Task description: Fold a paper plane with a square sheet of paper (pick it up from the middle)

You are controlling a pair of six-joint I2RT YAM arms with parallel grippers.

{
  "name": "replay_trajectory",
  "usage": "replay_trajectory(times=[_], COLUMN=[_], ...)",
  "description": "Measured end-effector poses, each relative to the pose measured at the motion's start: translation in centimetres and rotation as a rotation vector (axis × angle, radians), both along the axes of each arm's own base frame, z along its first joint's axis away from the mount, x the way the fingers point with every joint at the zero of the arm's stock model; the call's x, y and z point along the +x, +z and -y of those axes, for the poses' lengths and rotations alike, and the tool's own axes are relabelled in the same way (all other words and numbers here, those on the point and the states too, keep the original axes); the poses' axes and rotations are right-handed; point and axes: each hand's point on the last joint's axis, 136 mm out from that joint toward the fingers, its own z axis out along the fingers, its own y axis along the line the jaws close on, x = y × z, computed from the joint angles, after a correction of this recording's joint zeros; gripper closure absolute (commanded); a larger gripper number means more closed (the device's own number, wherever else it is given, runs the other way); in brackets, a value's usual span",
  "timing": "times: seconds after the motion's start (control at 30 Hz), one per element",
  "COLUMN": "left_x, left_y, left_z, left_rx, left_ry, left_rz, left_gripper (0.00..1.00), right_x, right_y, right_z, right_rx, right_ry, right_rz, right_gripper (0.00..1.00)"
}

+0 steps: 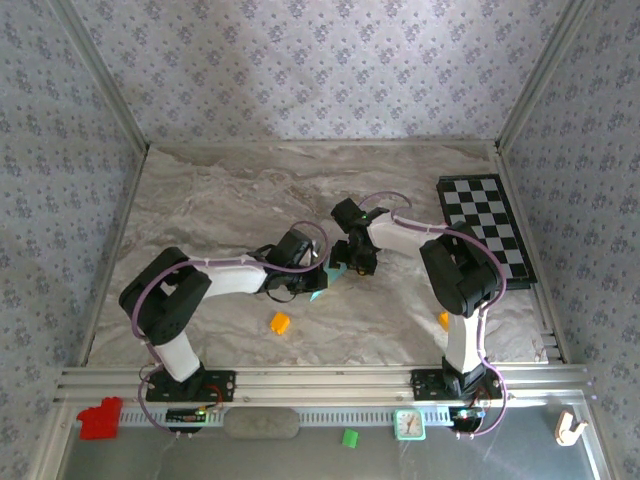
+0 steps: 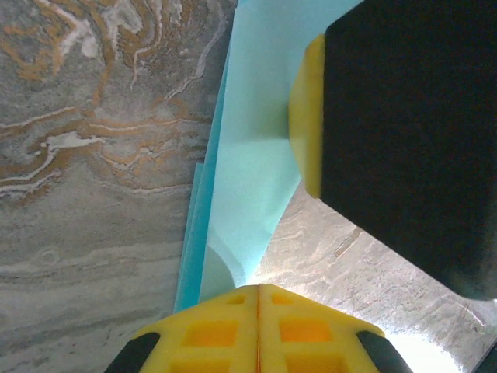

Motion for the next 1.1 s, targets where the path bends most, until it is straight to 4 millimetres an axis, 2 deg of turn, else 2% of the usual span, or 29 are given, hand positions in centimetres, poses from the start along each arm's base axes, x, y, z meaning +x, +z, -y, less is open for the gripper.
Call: replay_trajectory(times=[1.1], left_x=[-0.1], left_y=[-1.1], left_z=[-0.4], left_rx=[0.013], left_ry=[0.037], left_rz=[-0.046], left_gripper=[0.97], right_x=[-0.1], right_y=[0.0], right_z=[0.0], right_rx=[0.0], right_ry=[0.001], right_rz=[-0.004], right_gripper=[0.36])
